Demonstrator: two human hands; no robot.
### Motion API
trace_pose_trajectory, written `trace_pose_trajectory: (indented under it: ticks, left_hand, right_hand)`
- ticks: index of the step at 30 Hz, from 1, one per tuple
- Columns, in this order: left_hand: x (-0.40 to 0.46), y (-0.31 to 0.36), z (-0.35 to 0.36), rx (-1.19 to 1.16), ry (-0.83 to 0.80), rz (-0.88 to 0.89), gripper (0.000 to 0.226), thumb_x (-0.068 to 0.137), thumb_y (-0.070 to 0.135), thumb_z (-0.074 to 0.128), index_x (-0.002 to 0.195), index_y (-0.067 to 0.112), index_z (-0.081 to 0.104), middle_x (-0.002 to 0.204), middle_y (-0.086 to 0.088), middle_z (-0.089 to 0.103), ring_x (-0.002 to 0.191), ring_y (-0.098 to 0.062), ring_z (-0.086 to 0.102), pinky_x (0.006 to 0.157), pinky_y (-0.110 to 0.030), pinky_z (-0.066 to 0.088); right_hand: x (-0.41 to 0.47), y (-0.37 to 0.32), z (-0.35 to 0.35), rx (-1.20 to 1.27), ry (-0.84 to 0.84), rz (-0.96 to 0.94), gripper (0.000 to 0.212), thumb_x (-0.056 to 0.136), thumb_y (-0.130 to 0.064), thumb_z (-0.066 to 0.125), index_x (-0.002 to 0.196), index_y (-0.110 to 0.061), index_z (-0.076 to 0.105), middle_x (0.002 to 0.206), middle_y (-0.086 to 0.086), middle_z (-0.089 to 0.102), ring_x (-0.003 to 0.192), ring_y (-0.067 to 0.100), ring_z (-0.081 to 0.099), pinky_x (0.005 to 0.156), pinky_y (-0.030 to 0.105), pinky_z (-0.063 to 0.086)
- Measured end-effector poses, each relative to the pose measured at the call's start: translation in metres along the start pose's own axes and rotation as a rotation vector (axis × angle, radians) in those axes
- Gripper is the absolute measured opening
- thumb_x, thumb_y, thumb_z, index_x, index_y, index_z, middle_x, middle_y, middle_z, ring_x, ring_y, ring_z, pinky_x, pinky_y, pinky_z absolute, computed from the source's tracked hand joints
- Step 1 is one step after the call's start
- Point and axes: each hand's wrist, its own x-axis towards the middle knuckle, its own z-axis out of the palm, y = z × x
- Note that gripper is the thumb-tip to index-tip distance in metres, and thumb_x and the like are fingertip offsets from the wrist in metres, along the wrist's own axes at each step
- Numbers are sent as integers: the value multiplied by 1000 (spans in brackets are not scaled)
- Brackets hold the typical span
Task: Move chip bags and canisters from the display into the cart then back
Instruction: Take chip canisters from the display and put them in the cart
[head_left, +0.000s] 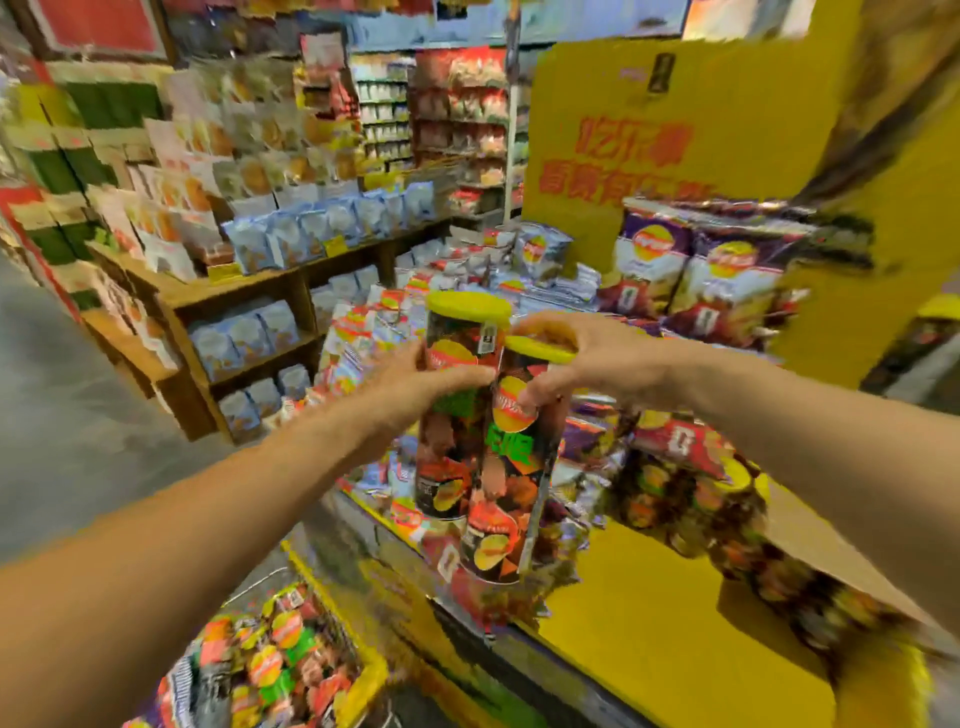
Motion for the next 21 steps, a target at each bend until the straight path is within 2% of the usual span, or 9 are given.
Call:
trace_pose_trajectory:
  ticks: [2,4,6,8,11,13,15,18,21]
  left_hand:
    - [14,16,38,19,-57,61,28,74,33,83,99,26,72,85,10,76,79,-7,70,64,-23,52]
    - [25,26,76,-6,-99,119,23,77,23,82,95,30,68,81,19,75,77,2,68,64,-14,53]
    - [33,33,109,38,-113,187,40,75,27,85,103,34,58,88,24,73,82,8,67,73,-14,55]
    - [44,31,139,146,-143,207,64,68,40,88,117,32,47,101,17,70,91,3,68,82,-24,55]
    - [60,19,180,311,-165,205,69,62,43,91,114,27,48,96,11,67,86,-6,67,75,-29,55]
    - [69,7,206,472,-222,202,70,58,45,92,110,21,52,94,6,65,82,-14,65,67,-32,53]
    - [77,-11,222,733,-290,210,73,56,52,89,110,20,51,99,4,59,88,-18,60,69,-35,51]
    - [94,-47,244,1057,-399,252,76,58,55,82,112,18,44,109,-3,52,100,-26,54,77,-36,47]
    - [107,-73,261,1158,-430,253,71,62,52,81,110,15,43,112,-7,50,104,-29,53,79,-37,44]
  right_hand:
    - [-18,18,-29,-31,69,33,78,70,-26,88,139,-27,51,140,-9,48,118,12,56,86,23,51]
    - [-39,36,-57,-58,119,63,78,70,-31,87,138,-27,52,138,-12,47,121,13,49,83,24,45]
    - [-58,54,-80,-110,167,91,76,69,-34,87,137,-27,54,138,-11,49,121,11,48,81,21,42]
    - [-73,80,-97,-160,175,143,73,71,-35,85,137,-28,54,133,-7,57,117,15,56,80,16,45]
    - [-88,129,-109,-251,150,246,77,70,-37,87,137,-26,51,127,1,66,110,21,65,88,29,52]
    - [-92,165,-110,-355,137,306,86,71,-39,86,145,-22,45,142,0,53,126,20,54,100,30,46]
    - [-89,196,-101,-444,108,330,91,71,-38,85,149,-20,40,152,0,42,137,21,42,108,33,40]
    - [-78,241,-82,-511,75,389,92,64,-38,86,144,-22,43,142,5,46,132,25,44,102,39,47]
    - [-70,268,-60,-589,113,446,84,64,-39,87,133,-21,44,128,6,49,119,25,50,94,40,49]
